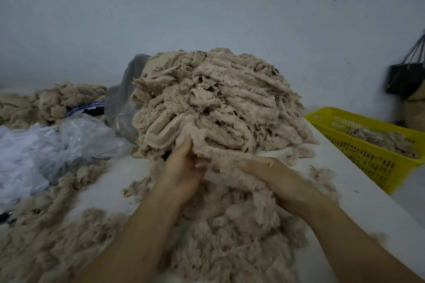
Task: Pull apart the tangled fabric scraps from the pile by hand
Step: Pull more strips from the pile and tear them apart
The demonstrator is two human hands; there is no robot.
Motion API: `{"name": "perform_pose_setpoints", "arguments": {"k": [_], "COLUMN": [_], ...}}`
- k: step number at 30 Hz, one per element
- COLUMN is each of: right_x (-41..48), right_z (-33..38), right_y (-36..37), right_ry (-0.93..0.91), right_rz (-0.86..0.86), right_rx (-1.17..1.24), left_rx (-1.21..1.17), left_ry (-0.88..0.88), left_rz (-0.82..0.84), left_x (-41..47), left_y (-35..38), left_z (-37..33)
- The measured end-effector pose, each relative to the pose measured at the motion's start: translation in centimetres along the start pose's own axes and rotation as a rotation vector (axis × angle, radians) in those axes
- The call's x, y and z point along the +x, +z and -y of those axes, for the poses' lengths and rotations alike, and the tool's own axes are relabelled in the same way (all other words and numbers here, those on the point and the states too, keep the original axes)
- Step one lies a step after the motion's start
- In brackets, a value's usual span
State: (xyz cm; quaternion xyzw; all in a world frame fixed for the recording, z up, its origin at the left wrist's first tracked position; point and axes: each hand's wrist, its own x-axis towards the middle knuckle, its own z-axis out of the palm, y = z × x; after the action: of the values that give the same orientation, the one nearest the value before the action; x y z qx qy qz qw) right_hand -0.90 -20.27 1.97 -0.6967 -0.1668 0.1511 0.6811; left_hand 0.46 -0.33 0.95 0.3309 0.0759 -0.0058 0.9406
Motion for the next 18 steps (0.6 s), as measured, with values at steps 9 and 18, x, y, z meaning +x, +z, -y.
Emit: {"name": "perform_pose_setpoints", "arguments": {"k": [9,18], "right_x": [1.3,1.2], "right_z": [-0.2,0.7], "right_y": [-3.6,-6.6], "right_ry": [-0.024,-0.352], "right_rz": [-0.292,-0.480], "right_rx": [0.544,0.902], "left_rx": [0.114,0.806], "left_ry": [0.056,0.108], "left_rz": [0.015,0.070], "left_x": [0.3,-0.9], "left_y": [-0.2,0.0], "left_z": [-0.4,1.2]}}
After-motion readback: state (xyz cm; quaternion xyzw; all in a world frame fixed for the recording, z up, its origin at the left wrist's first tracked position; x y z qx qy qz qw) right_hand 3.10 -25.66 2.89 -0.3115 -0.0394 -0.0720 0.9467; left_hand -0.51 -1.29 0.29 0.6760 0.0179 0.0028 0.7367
